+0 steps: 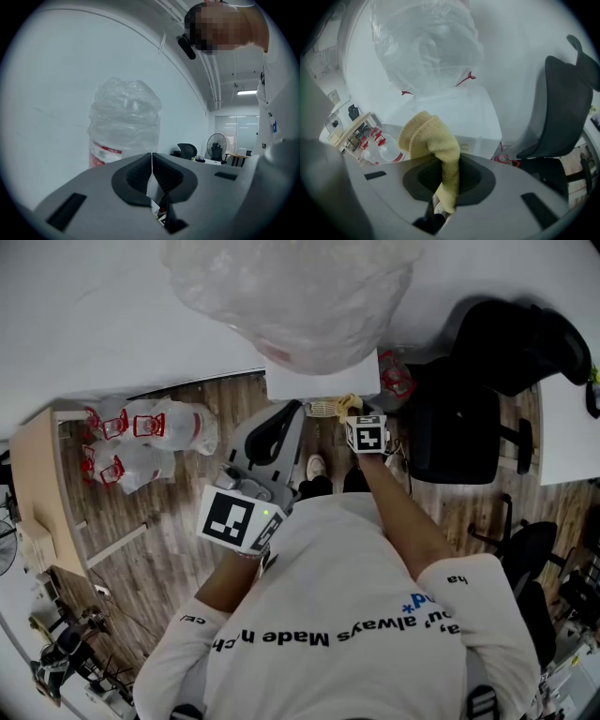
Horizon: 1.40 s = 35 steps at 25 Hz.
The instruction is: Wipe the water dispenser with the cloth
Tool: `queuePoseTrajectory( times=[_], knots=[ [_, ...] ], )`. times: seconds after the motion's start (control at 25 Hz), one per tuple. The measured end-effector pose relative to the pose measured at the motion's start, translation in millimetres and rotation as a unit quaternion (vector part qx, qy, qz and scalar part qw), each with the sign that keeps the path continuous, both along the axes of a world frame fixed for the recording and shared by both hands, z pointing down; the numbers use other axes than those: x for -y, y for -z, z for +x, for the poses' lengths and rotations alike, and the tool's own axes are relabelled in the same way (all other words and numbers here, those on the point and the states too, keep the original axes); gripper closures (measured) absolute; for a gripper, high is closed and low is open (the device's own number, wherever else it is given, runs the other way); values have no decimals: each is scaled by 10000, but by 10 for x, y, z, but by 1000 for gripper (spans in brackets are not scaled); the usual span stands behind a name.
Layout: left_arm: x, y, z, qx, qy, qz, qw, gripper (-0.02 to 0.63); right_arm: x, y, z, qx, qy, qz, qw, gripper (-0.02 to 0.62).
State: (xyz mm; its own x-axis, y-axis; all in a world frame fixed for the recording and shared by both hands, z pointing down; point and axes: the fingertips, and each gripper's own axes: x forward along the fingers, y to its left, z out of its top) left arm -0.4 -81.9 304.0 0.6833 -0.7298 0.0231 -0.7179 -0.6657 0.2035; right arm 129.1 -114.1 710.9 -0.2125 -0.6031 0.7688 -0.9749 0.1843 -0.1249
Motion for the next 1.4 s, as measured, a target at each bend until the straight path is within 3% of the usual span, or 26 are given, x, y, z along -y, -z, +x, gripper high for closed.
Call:
queuePoseTrajectory(
  times=[0.84,1.4],
  knots=[
    [74,25,303,-56,-155,0,9999,580,-44,-61,500,-86,-436,-114,9989,537],
    [94,23,191,-83,-96,-11,9999,580,-53,-86,675,-350,-746,-40,9966,537]
  ],
)
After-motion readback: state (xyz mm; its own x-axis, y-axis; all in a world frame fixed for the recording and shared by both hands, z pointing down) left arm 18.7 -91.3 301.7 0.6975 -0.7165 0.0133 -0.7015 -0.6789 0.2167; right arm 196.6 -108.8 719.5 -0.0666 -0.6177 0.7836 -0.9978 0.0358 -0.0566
